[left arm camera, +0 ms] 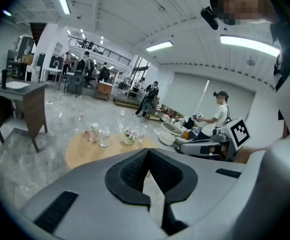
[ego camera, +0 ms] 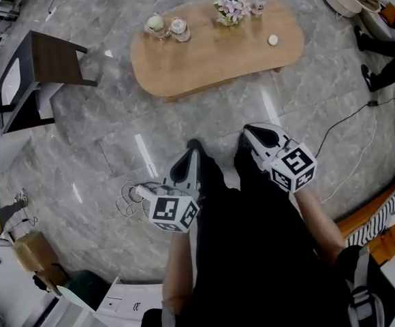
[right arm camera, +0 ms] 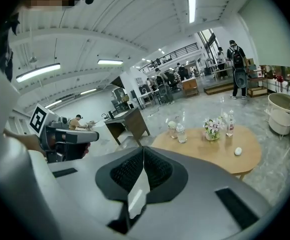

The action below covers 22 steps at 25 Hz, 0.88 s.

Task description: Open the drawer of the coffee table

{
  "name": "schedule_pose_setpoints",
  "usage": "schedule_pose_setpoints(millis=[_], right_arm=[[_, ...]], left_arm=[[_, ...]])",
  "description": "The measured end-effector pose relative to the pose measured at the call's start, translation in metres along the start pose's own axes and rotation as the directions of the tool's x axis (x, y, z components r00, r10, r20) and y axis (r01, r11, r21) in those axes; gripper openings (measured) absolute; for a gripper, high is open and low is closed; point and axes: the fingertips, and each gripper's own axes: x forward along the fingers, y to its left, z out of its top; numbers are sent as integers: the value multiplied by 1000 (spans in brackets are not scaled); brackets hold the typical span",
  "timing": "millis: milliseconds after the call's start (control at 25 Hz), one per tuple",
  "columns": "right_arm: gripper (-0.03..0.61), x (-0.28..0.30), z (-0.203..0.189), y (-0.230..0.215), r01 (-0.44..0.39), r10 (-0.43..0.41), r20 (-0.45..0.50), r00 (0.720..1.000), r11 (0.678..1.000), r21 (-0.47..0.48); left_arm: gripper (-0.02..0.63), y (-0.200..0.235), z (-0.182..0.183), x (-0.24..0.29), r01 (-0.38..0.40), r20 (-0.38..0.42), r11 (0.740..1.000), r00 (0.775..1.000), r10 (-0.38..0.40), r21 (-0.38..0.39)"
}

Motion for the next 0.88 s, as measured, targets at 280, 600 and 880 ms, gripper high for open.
schedule_pose_setpoints(millis=[280, 600, 880], right_arm=[[12, 43, 1, 24, 91, -90, -41, 995, 996, 18], [12, 104, -19, 31, 237, -231, -79, 970, 969, 70], [12, 160, -67, 12, 251, -235, -119, 965, 957, 147]], left_arm=[[14, 66, 16, -10, 44, -25, 997, 999, -42, 64], [14, 138, -8, 0, 138, -135, 990, 982, -132, 32], [14, 191, -65, 30, 109, -164, 983, 978, -133, -146]])
